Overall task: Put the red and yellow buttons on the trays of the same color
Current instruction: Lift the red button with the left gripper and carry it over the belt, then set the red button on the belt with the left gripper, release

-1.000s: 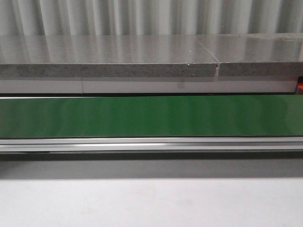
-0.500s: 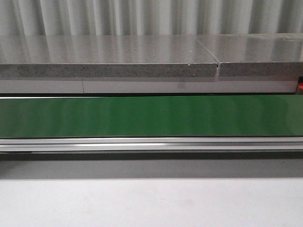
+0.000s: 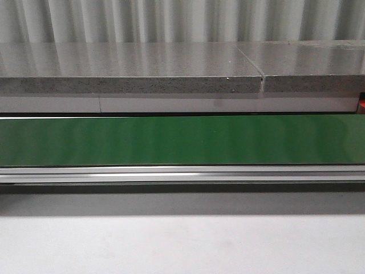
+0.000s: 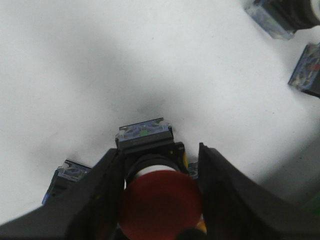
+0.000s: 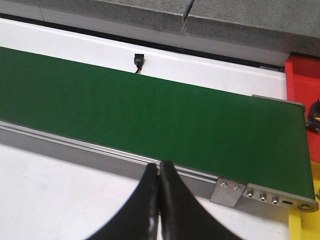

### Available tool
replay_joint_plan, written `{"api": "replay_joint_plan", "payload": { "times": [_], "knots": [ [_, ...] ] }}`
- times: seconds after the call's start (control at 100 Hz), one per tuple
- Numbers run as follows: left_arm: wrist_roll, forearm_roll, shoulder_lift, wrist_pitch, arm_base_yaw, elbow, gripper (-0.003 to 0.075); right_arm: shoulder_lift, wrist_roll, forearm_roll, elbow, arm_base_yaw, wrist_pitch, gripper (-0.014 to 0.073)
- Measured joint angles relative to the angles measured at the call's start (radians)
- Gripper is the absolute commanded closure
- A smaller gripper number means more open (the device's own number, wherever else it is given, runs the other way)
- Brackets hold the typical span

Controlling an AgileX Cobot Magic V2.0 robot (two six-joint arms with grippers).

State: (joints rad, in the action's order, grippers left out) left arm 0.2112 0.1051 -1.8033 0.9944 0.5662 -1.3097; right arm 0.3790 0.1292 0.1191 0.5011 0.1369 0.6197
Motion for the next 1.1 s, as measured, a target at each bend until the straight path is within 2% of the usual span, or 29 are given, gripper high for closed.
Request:
{"api": "replay_joint_plan", "payload": {
  "times": [0.37, 0.58, 0.84, 1.1],
  "knots": [
    [-0.084, 0.0, 0.167, 0.097, -0.016, -0.072, 0.0554, 0.0, 0.0, 0.0, 0.0, 0.0, 0.0, 0.066],
    [-0.102, 0.001, 0.241, 0.129, -0.124, -0.073, 0.0554, 0.0, 0.0, 0.0, 0.0, 0.0, 0.0, 0.066],
    [-0.114, 0.025, 0.235, 0.146, -0.288, -0.073, 0.0554, 0.0, 0.0, 0.0, 0.0, 0.0, 0.0, 0.066],
    [-0.124, 0.049, 0.162, 0.141, -0.328, -0.074, 0.0554, 0.0, 0.0, -0.002, 0.0, 0.0, 0.0, 0.066]
  ]
}}
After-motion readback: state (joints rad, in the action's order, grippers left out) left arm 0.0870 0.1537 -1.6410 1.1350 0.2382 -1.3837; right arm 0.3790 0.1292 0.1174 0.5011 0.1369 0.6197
